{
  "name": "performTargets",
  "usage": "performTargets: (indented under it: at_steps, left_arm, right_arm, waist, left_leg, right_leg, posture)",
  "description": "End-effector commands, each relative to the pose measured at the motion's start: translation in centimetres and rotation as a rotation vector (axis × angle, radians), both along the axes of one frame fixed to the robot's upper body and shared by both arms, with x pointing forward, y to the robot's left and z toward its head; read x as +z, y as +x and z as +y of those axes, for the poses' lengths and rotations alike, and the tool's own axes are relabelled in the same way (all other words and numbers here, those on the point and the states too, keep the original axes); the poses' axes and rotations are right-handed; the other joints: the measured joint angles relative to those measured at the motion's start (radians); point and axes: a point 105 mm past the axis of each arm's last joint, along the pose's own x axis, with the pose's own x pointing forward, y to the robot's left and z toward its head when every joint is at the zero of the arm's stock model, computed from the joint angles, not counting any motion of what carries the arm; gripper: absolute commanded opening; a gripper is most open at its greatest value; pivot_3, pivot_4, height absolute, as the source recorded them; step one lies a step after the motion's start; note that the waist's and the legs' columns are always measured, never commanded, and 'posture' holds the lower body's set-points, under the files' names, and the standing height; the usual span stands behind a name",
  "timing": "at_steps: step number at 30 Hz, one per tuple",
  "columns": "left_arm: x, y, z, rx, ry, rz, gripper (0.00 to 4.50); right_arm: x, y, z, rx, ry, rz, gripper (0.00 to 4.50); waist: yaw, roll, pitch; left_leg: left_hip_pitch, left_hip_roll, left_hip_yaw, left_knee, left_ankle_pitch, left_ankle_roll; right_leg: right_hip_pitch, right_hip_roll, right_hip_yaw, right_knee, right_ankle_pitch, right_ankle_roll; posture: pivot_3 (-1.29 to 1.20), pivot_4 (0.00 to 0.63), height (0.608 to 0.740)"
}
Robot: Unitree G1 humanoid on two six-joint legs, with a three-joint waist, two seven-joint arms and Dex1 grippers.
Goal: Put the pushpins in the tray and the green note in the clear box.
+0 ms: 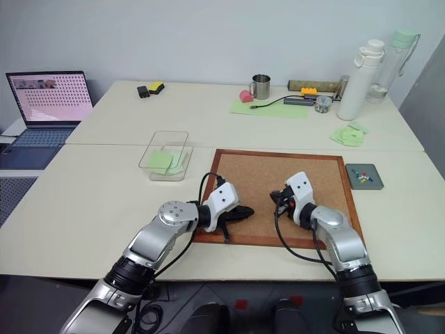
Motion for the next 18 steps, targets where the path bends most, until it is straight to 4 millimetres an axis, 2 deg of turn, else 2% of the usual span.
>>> performTargets:
  at_steps: [1, 5, 9, 13, 18]
  left_arm:
    - [-1.8, 0.1, 1.6, 0.061, 0.053, 0.061, 0.0]
    - [-1.3, 0.0, 1.4, 0.065, -0.005, 0.087, 0.0]
    - [1.3, 0.3, 0.9, 0.076, -0.177, 0.121, 0.0]
    - [5.4, 0.5, 0.6, 0.066, -0.436, 0.229, 0.69]
    - [7.8, 1.2, 0.5, 0.054, -0.544, 0.289, 1.72]
  right_arm:
    - [6.1, -1.6, 1.3, 0.119, 0.118, -0.178, 0.02]
    - [7.1, -2.6, 1.4, 0.17, 0.049, -0.232, 0.02]
    - [7.3, -2.8, 0.6, 0.186, -0.054, -0.283, 0.02]
    - [7.3, -3.5, 0.1, 0.275, -0.241, -0.37, 0.0]
    - [7.0, -4.8, 0.0, 0.404, -0.393, -0.444, 0.0]
  waist:
    - [0.0, 0.0, 0.0]
    - [-0.001, -0.001, 0.0]
    - [0.002, -0.001, 0.0]
    - [0.003, -0.002, 0.002]
    - [0.004, -0.003, 0.003]
  left_leg:
    - [-0.001, 0.0, 0.0, 0.0, 0.0, 0.0]
    - [-0.001, 0.0, -0.001, 0.0, 0.0, 0.0]
    - [-0.001, 0.0, -0.001, 0.001, 0.0, 0.0]
    - [-0.003, 0.0, -0.001, 0.001, 0.0, 0.0]
    - [-0.004, -0.001, -0.002, 0.001, 0.0, 0.0]
  right_leg:
    - [-0.001, 0.0, 0.0, 0.0, 0.0, 0.0]
    - [-0.001, 0.0, -0.001, 0.0, 0.0, 0.0]
    - [0.0, -0.001, -0.001, -0.001, 0.0, 0.0]
    - [-0.002, -0.001, -0.002, -0.001, 0.0, 0.0]
    - [-0.001, -0.001, -0.003, -0.001, 0.0, 0.001]
  posture:
    - [0.0, 0.15, 0.74]
    - [0.0, 0.15, 0.74]
    - [0.0, 0.15, 0.74]
    - [0.0, 0.15, 0.74]
    - [0.0, 0.15, 0.74]
